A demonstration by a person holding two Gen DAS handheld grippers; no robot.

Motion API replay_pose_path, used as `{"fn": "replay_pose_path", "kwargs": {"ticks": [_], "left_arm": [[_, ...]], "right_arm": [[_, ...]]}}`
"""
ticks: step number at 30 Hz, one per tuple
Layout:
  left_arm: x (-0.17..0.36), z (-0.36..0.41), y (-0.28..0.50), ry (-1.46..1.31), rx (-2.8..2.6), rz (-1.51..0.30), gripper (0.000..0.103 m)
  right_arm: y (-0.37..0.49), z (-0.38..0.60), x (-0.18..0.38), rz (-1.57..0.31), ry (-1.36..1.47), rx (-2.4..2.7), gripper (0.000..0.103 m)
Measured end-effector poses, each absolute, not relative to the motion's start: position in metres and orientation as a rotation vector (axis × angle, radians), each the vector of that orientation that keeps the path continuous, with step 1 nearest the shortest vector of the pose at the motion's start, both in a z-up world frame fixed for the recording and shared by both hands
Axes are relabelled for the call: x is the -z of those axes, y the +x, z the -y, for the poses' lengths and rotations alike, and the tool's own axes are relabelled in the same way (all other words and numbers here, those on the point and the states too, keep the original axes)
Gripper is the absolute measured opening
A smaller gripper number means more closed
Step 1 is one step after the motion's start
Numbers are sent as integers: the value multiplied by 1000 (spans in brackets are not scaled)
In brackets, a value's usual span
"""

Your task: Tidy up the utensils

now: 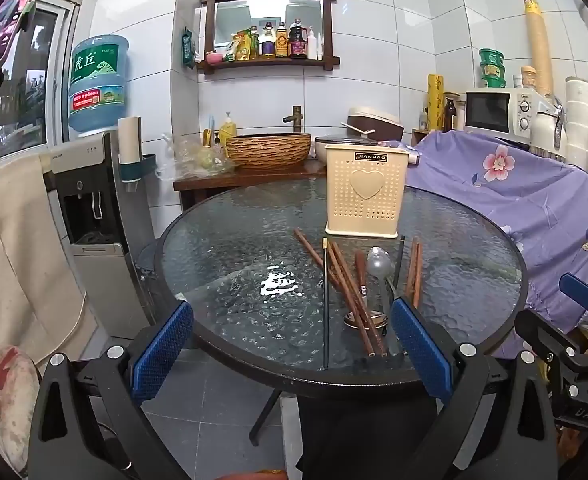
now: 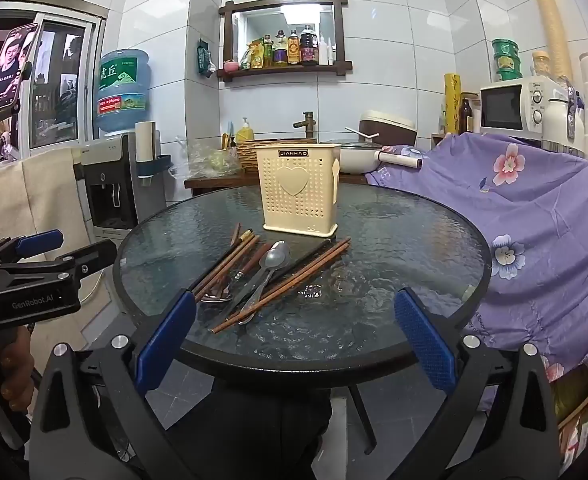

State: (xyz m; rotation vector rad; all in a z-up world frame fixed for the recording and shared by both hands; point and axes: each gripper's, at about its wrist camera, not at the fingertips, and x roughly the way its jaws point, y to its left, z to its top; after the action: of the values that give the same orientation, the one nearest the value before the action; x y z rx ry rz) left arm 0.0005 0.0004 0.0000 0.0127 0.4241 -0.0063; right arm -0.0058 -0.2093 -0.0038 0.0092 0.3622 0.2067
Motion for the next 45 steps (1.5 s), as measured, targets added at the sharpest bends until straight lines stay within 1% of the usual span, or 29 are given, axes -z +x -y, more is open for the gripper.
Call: {"fn": "replay_pose_path", "kwargs": {"ticks": [45], "left_arm": [[-1,-7,-1,-5,16,-419,97]], "right_arm": [[-6,209,4,-359,7,-206,98]]}}
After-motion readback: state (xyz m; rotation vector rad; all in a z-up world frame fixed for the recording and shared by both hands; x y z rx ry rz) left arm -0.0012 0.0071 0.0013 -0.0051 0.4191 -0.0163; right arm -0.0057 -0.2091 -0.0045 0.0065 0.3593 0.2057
